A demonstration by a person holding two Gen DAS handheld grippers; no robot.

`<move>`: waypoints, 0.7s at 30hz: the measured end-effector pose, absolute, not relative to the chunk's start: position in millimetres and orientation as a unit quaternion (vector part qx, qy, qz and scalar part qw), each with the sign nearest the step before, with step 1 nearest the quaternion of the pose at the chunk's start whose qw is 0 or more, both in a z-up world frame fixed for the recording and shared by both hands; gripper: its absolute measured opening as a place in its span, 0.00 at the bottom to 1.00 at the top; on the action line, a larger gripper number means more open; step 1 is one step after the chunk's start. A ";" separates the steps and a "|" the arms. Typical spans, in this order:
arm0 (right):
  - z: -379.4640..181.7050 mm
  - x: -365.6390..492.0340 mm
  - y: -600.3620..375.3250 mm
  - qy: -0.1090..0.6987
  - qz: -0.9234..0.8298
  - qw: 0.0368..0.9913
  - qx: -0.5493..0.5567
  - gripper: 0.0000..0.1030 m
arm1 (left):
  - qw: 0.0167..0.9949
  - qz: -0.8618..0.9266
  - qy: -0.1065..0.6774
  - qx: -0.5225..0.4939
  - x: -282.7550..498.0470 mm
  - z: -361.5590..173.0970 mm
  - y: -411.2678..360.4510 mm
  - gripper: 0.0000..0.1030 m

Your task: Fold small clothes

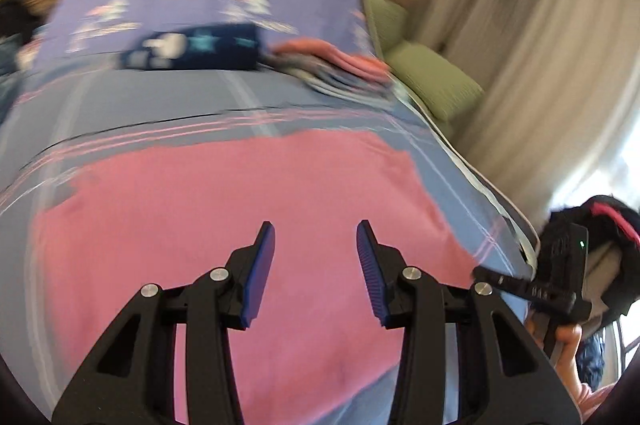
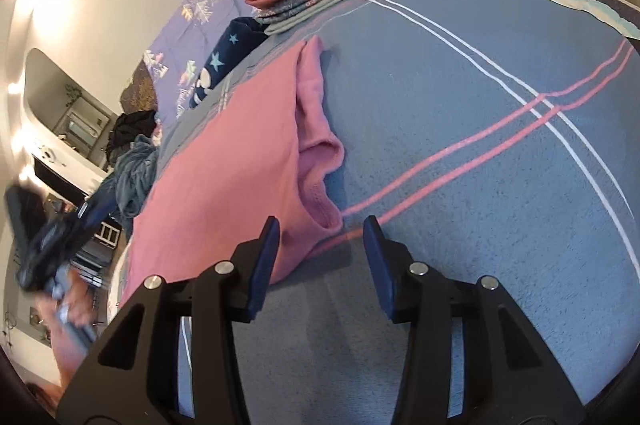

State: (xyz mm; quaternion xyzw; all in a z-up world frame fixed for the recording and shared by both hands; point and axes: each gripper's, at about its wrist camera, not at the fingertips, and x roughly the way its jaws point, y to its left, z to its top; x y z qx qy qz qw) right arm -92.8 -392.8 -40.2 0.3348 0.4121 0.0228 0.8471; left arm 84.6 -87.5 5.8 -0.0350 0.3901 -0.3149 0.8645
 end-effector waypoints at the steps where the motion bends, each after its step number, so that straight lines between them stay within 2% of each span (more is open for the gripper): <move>1: -39.3 -94.0 -393.9 0.409 0.026 0.849 0.334 0.43 | 0.857 -0.329 0.397 -0.022 92.6 4.7 -109.9 0.42; 4: -39.0 -94.1 -400.9 0.400 0.038 0.854 0.331 0.42 | 0.830 -0.370 0.417 0.019 120.3 0.4 -181.9 0.42; 7: -40.3 -90.9 -408.8 0.396 0.053 0.850 0.344 0.27 | 0.819 -0.387 0.417 0.067 136.2 -5.0 -235.6 0.42; 8: -41.9 -87.7 -412.4 0.394 0.062 0.847 0.350 0.26 | 0.815 -0.392 0.418 0.085 142.4 -7.3 -253.9 0.43; 13: -49.4 -79.7 -420.3 0.398 0.075 0.843 0.353 0.25 | 0.789 -0.390 0.455 0.133 179.1 -27.1 -322.4 0.43; 19: -52.3 -80.4 -420.5 0.402 0.115 0.839 0.348 0.25 | 0.769 -0.380 0.482 0.179 193.6 -44.0 -360.7 0.42; 20: -52.3 -79.4 -418.7 0.405 0.121 0.839 0.343 0.25 | 0.760 -0.386 0.484 0.200 192.1 -49.2 -368.1 0.15; 21: -52.2 -78.4 -416.9 0.406 0.128 0.838 0.341 0.25 | 0.756 -0.385 0.482 0.220 191.8 -54.6 -374.5 0.01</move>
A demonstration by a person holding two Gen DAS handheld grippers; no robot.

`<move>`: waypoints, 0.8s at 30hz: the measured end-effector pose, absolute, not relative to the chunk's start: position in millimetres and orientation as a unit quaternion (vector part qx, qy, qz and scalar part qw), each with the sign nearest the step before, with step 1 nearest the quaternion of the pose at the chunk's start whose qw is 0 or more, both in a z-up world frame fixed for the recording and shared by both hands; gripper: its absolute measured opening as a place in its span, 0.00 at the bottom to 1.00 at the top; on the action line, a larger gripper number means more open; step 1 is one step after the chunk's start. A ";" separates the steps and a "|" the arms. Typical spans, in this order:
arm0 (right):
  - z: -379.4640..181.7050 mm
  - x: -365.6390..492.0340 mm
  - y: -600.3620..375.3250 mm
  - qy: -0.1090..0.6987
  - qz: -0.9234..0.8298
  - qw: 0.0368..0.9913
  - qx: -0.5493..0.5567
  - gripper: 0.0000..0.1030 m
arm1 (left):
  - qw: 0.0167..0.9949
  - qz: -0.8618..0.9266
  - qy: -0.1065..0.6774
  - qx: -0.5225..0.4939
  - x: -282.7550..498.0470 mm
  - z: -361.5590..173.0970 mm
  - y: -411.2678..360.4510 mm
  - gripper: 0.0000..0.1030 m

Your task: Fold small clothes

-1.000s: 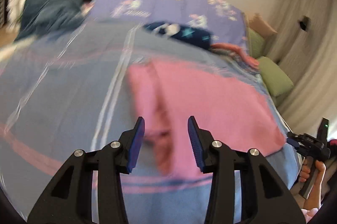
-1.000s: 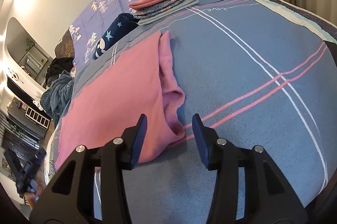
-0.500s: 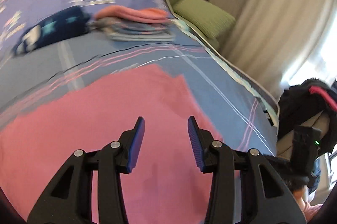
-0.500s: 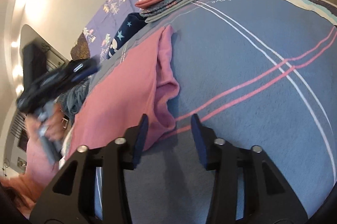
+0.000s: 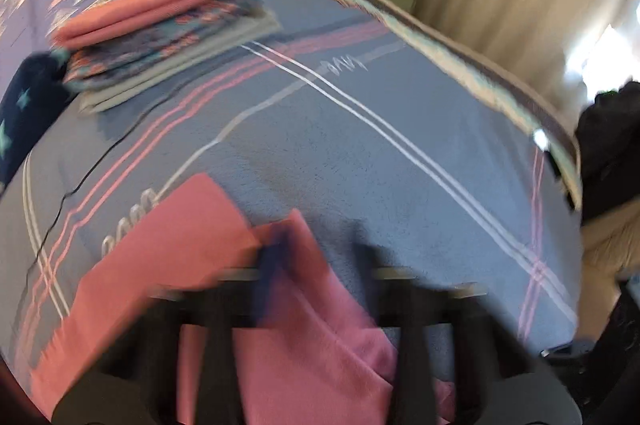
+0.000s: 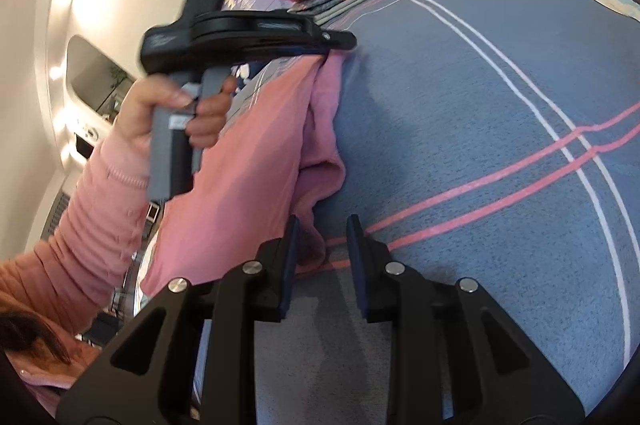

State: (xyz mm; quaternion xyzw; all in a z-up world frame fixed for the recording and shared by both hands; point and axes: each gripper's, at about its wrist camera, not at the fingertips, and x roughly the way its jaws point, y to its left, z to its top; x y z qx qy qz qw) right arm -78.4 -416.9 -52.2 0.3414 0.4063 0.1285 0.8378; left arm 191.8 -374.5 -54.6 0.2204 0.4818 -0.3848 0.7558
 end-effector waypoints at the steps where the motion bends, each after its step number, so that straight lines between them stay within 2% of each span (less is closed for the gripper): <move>1: -52.4 -77.2 -415.2 0.408 0.136 0.836 0.342 0.25 | 0.756 -0.380 0.477 0.238 189.3 -57.7 -379.2 0.01; 2: -52.8 -75.6 -413.4 0.410 0.145 0.833 0.342 0.25 | 0.756 -0.379 0.474 0.246 187.9 -59.5 -382.1 0.01; 3: -53.6 -72.1 -409.4 0.417 0.151 0.829 0.340 0.08 | 0.758 -0.376 0.468 0.257 185.6 -60.8 -385.4 0.01; 4: -54.8 -69.7 -406.3 0.426 0.150 0.826 0.337 0.02 | 0.759 -0.375 0.464 0.262 185.8 -61.0 -386.5 0.01; 8: -60.5 -84.7 -404.3 0.440 0.134 0.817 0.347 0.01 | 0.775 -0.347 0.472 0.235 210.7 -68.7 -383.9 0.00; 11: -60.2 -95.4 -406.3 0.439 0.133 0.812 0.360 0.01 | 0.790 -0.343 0.450 0.237 209.4 -70.4 -384.6 0.00; 15: -54.8 -97.8 -401.4 0.442 0.132 0.817 0.346 0.03 | 0.801 -0.367 0.431 0.196 204.7 -53.3 -376.9 0.02; 16: -52.3 -97.0 -401.2 0.441 0.132 0.818 0.346 0.05 | 0.809 -0.367 0.418 0.190 202.6 -43.8 -370.6 0.06; 18: -48.3 -99.6 -408.8 0.434 0.125 0.821 0.349 0.06 | 0.826 -0.361 0.394 0.178 197.3 -24.6 -354.5 0.36; 20: -45.1 -104.8 -417.6 0.421 0.125 0.822 0.362 0.09 | 0.836 -0.366 0.375 0.162 189.4 -7.7 -338.4 0.41; 21: -43.7 -110.5 -422.7 0.412 0.134 0.819 0.377 0.18 | 0.832 -0.377 0.373 0.161 183.3 -1.1 -329.9 0.41; 22: -43.5 -113.8 -425.5 0.405 0.145 0.814 0.390 0.34 | 0.828 -0.385 0.374 0.165 178.2 2.0 -323.3 0.41; 24: -45.2 -114.8 -422.6 0.402 0.180 0.799 0.409 0.47 | 0.819 -0.394 0.376 0.180 167.6 0.5 -312.5 0.41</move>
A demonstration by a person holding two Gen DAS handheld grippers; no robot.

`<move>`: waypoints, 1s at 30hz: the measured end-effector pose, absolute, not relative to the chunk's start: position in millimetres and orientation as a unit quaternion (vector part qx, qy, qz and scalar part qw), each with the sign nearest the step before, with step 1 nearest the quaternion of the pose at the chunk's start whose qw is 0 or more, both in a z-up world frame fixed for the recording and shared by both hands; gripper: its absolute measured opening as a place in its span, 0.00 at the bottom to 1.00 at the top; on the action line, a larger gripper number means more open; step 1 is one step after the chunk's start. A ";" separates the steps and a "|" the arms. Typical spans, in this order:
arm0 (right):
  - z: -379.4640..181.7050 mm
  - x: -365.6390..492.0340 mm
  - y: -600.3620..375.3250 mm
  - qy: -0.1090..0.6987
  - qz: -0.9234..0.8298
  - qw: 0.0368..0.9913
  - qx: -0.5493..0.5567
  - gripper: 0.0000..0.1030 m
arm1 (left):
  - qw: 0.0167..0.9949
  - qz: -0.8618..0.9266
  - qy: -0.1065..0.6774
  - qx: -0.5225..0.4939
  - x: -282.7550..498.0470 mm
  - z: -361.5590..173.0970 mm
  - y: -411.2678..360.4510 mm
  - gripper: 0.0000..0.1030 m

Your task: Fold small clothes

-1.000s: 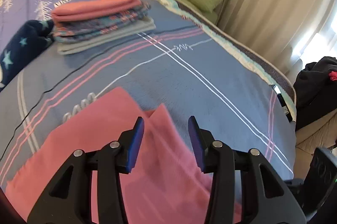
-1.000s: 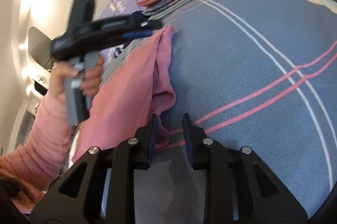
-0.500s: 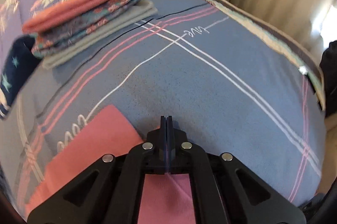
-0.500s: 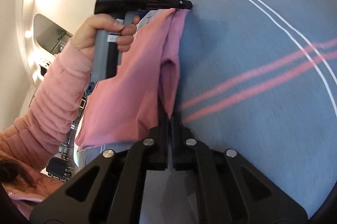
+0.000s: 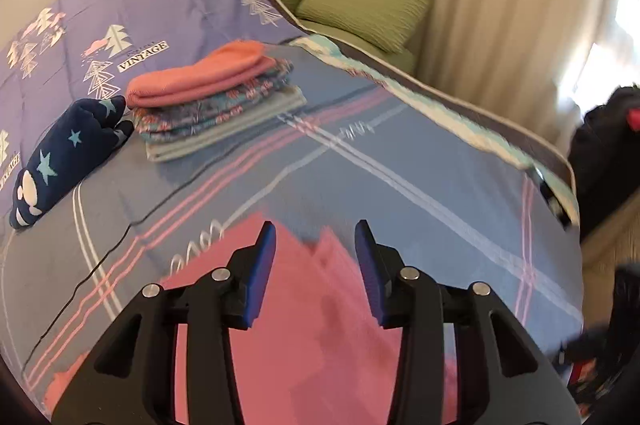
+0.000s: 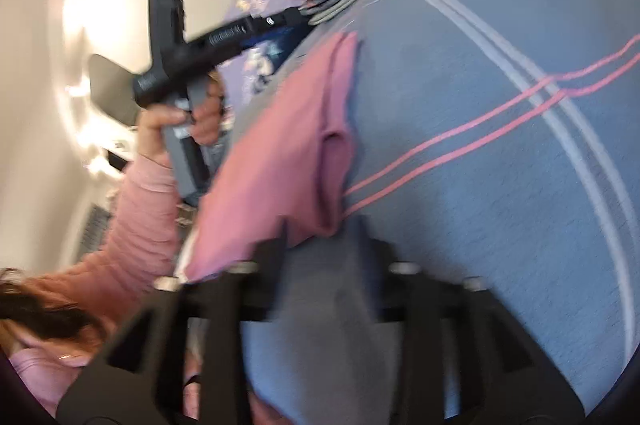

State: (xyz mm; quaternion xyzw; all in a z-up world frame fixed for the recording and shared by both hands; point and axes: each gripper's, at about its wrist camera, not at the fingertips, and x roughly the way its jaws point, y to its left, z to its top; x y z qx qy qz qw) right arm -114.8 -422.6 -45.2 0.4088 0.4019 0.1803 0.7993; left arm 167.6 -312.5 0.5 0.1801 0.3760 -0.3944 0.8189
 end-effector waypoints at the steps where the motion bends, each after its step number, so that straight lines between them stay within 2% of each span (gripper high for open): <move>1: -46.4 -112.7 -416.2 0.406 0.201 0.791 0.412 0.47 | 0.811 -0.399 0.384 0.191 162.6 -4.1 -308.5 0.40; 4: -51.2 -101.5 -397.9 0.426 0.220 0.778 0.405 0.48 | 0.791 -0.397 0.407 0.224 157.4 -26.0 -310.0 0.33; 6: -54.2 -90.0 -392.2 0.428 0.200 0.780 0.410 0.48 | 0.785 -0.392 0.426 0.222 161.6 -40.7 -313.0 0.21; 9: -53.9 -74.5 -392.6 0.423 0.163 0.774 0.441 0.47 | 0.775 -0.394 0.454 0.194 172.0 -60.8 -320.6 0.16; 11: -54.5 -67.1 -392.0 0.427 0.138 0.771 0.451 0.27 | 0.776 -0.398 0.457 0.177 176.2 -64.9 -322.1 0.15; 12: -56.8 -65.8 -391.7 0.435 0.113 0.769 0.455 0.14 | 0.774 -0.399 0.462 0.165 179.2 -64.5 -321.7 0.15; 14: -60.0 -71.9 -395.0 0.445 0.096 0.755 0.472 0.11 | 0.770 -0.407 0.467 0.152 181.9 -62.9 -317.6 0.15; 15: -55.9 -77.1 -395.7 0.446 0.096 0.756 0.469 0.12 | 0.769 -0.410 0.467 0.151 181.8 -63.7 -316.5 0.15; 17: -48.6 -85.3 -396.7 0.446 0.094 0.776 0.436 0.40 | 0.768 -0.414 0.466 0.149 181.3 -65.8 -313.0 0.15; 18: -39.8 -86.5 -399.8 0.439 0.104 0.792 0.411 0.60 | 0.768 -0.414 0.466 0.148 180.9 -66.6 -312.9 0.15; 19: -33.9 -85.6 -398.6 0.431 0.116 0.803 0.394 0.64 | 0.768 -0.413 0.467 0.148 180.6 -67.2 -313.5 0.15; 30: -21.3 -48.5 -370.2 0.429 0.246 0.858 0.137 0.56 | 0.766 -0.410 0.469 0.159 180.7 -67.3 -317.9 0.16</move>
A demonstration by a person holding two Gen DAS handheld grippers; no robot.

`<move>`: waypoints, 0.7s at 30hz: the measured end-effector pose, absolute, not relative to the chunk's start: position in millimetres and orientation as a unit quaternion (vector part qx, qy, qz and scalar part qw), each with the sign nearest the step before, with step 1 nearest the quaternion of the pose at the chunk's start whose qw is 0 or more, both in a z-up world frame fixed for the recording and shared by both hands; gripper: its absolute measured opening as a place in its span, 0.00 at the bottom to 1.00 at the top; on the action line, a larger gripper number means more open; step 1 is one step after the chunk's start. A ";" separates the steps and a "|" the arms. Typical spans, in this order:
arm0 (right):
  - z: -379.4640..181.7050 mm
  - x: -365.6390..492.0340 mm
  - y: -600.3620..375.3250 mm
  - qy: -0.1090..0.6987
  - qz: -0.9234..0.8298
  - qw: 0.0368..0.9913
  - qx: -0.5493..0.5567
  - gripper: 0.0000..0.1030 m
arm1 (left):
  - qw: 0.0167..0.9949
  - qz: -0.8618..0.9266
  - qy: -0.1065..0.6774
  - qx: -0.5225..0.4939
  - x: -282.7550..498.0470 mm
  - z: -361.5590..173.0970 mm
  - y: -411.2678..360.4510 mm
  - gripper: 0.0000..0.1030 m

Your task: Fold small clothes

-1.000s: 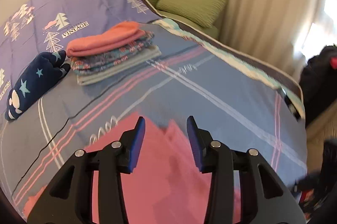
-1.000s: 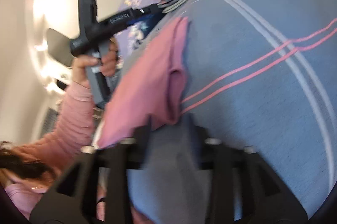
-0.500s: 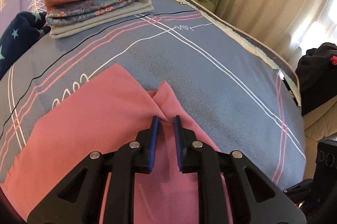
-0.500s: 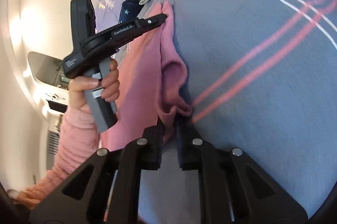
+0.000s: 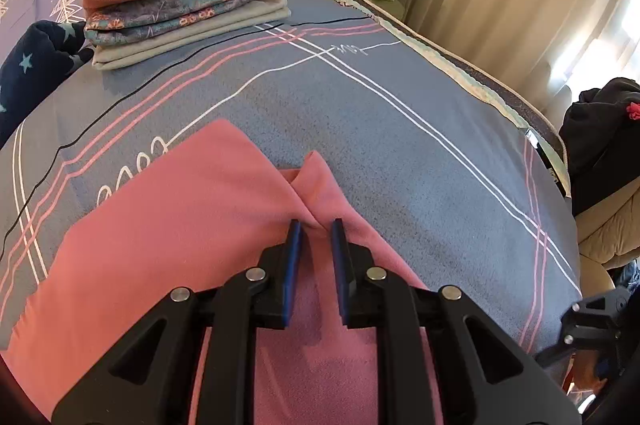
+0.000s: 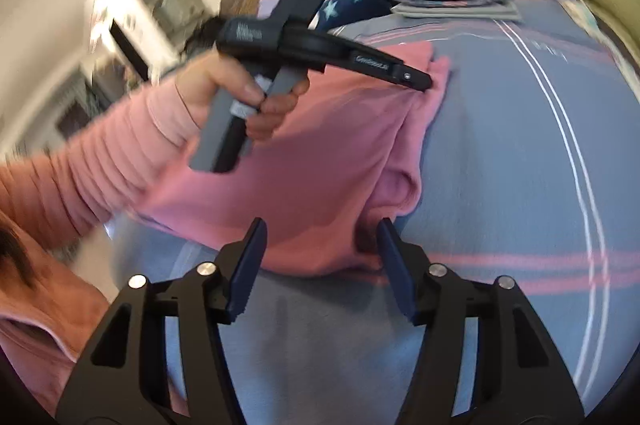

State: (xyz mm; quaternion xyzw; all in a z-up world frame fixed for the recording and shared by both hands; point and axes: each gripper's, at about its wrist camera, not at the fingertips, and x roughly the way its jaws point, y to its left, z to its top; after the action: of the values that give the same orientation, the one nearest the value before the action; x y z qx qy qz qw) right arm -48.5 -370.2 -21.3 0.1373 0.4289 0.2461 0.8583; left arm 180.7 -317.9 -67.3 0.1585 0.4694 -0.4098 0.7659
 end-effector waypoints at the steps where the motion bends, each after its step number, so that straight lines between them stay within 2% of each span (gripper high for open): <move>1: -23.8 -45.7 -367.5 0.434 0.268 0.851 0.123 0.48 | 0.766 -0.410 0.469 0.162 180.5 -67.4 -318.4 0.16; 2: -26.9 -43.8 -365.0 0.445 0.287 0.842 0.105 0.39 | 0.765 -0.410 0.468 0.165 180.3 -67.2 -319.2 0.16; 3: -29.3 -42.3 -362.8 0.454 0.294 0.836 0.092 0.21 | 0.765 -0.410 0.467 0.168 180.3 -67.3 -319.7 0.17; 4: -30.7 -42.1 -361.3 0.462 0.302 0.830 0.079 0.12 | 0.765 -0.410 0.468 0.168 180.7 -67.5 -319.8 0.17; 5: -29.1 -44.5 -361.7 0.466 0.318 0.823 0.068 0.09 | 0.764 -0.410 0.468 0.168 180.8 -67.5 -319.6 0.17; 13: -17.6 -65.3 -382.6 0.537 0.321 0.778 -0.061 0.00 | 0.766 -0.408 0.464 0.178 179.6 -69.0 -322.7 0.17; 16: -21.4 -69.3 -391.1 0.550 0.301 0.778 -0.039 0.00 | 0.766 -0.412 0.463 0.170 180.8 -70.2 -320.6 0.17; 18: -20.8 -72.0 -406.4 0.549 0.276 0.788 0.039 0.06 | 0.767 -0.413 0.462 0.165 181.5 -70.5 -319.3 0.17; 20: -21.1 -78.7 -419.3 0.528 0.278 0.791 0.133 0.25 | 0.768 -0.412 0.462 0.164 181.4 -70.6 -319.4 0.17; 21: -26.8 -83.6 -426.3 0.513 0.283 0.782 0.212 0.59 | 0.768 -0.412 0.462 0.164 181.1 -70.4 -319.2 0.17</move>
State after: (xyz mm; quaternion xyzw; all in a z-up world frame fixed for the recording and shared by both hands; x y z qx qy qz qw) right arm -83.6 -426.3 -26.8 0.2118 0.5128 0.2829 0.7824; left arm 181.1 -319.2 -70.4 0.1639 0.4619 -0.4119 0.7682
